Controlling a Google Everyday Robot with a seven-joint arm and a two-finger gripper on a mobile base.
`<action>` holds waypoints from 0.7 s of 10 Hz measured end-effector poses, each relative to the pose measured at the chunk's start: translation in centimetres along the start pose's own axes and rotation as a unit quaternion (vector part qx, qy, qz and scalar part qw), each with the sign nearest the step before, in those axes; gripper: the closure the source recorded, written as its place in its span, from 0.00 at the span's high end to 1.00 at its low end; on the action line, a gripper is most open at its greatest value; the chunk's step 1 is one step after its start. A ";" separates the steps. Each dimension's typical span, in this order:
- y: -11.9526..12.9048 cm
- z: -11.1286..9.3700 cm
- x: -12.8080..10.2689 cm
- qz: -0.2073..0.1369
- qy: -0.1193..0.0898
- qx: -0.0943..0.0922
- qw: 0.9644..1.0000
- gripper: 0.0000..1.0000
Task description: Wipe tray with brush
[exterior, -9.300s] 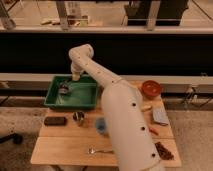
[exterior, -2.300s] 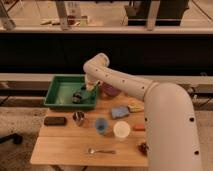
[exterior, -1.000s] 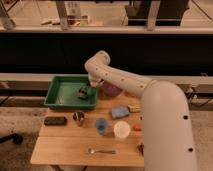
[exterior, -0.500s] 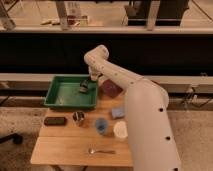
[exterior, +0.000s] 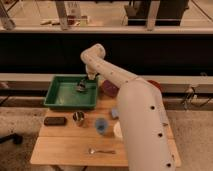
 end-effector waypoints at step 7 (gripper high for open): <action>-0.2 2.2 -7.8 -0.047 -0.035 -0.015 0.998 0.00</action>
